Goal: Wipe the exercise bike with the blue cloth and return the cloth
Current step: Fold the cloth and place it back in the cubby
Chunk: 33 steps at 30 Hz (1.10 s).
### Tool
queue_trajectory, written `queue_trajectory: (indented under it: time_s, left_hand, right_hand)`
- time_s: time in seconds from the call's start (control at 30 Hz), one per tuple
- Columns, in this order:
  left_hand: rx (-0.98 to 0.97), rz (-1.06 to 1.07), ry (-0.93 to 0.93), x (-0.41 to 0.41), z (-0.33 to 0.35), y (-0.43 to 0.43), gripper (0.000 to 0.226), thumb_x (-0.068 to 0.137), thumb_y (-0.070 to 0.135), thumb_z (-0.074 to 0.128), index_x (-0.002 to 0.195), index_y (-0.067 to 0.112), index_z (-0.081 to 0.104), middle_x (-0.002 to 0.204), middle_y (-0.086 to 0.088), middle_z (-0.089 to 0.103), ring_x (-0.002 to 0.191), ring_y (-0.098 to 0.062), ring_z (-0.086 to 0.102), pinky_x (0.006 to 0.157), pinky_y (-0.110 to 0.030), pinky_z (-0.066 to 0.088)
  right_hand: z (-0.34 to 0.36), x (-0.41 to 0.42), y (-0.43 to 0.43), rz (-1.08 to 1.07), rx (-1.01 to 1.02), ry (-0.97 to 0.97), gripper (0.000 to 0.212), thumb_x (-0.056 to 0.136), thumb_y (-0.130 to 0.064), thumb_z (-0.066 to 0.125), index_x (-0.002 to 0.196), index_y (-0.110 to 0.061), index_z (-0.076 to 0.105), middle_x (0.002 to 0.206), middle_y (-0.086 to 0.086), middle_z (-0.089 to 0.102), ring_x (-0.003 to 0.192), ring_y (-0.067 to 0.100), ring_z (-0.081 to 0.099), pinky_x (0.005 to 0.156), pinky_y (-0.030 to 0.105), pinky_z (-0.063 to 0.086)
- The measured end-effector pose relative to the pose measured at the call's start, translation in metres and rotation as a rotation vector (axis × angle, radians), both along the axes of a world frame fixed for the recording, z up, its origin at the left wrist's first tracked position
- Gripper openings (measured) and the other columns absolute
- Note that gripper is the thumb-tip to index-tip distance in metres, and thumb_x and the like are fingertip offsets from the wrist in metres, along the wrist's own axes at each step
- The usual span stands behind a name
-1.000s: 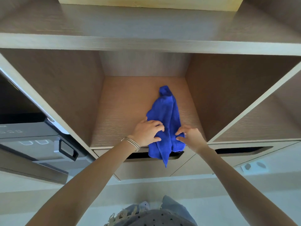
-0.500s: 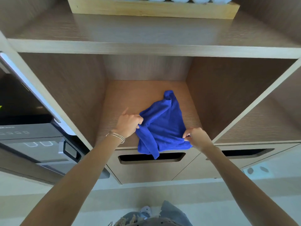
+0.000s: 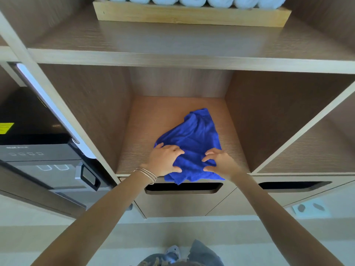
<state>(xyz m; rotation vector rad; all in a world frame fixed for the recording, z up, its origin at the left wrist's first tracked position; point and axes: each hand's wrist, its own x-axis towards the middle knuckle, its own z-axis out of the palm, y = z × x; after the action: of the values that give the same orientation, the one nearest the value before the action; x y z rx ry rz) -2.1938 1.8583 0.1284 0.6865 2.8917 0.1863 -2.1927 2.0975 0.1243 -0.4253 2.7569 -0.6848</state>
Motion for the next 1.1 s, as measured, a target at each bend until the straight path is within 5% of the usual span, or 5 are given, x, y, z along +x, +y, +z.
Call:
queue_trajectory:
  time_s: [0.33,0.47,0.67,0.87,1.1]
  left_hand:
    - [-0.161,0.028,-0.089,-0.013,0.007,-0.039,0.058,0.077,0.008,0.067,0.126,0.028,0.045,0.152,0.011,0.028,0.143,-0.013,0.023,0.113,-0.054,0.016]
    - [-0.143,-0.035,-0.005,0.000,0.005,-0.040,0.065,0.079,-0.002,0.057,0.134,0.029,0.042,0.151,0.009,0.028,0.140,-0.015,0.026,0.111,-0.043,0.023]
    - [0.040,-0.207,0.228,0.036,-0.002,-0.039,0.027,0.066,0.030,0.074,0.090,0.025,0.064,0.099,0.005,0.060,0.091,-0.020,0.057,0.079,-0.034,0.045]
    - [0.106,-0.005,0.164,0.029,-0.011,-0.062,0.013,0.075,0.021,0.068,0.085,0.017,0.060,0.095,0.003,0.061,0.090,-0.022,0.058,0.078,-0.033,0.042]
    - [0.230,0.378,0.031,-0.012,0.003,-0.056,0.018,0.089,0.018,0.054,0.107,0.016,0.057,0.098,-0.010,0.067,0.092,-0.036,0.060,0.071,-0.036,0.043]
  right_hand:
    - [-0.018,0.024,0.012,-0.105,-0.041,0.070,0.031,0.071,-0.021,0.077,0.096,-0.019,0.058,0.135,-0.007,0.044,0.119,0.015,0.047,0.084,0.032,0.046]
    - [-0.027,0.040,0.013,-0.055,0.128,0.148,0.035,0.074,-0.020,0.073,0.103,-0.025,0.053,0.141,-0.012,0.034,0.119,0.014,0.045,0.068,0.026,0.044]
    - [-0.020,0.035,0.006,-0.052,0.106,0.283,0.012,0.081,-0.015,0.066,0.092,-0.017,0.066,0.117,-0.005,0.056,0.110,0.014,0.050,0.069,0.029,0.050]
    - [-0.004,0.015,0.012,-0.258,-0.115,0.113,0.004,0.082,-0.021,0.066,0.085,-0.023,0.067,0.088,-0.006,0.068,0.085,0.018,0.061,0.072,0.031,0.046]
    - [0.011,-0.025,-0.009,-0.298,-0.015,0.164,0.021,0.084,-0.001,0.048,0.093,-0.017,0.057,0.098,0.002,0.066,0.087,0.033,0.060,0.072,0.037,0.047]
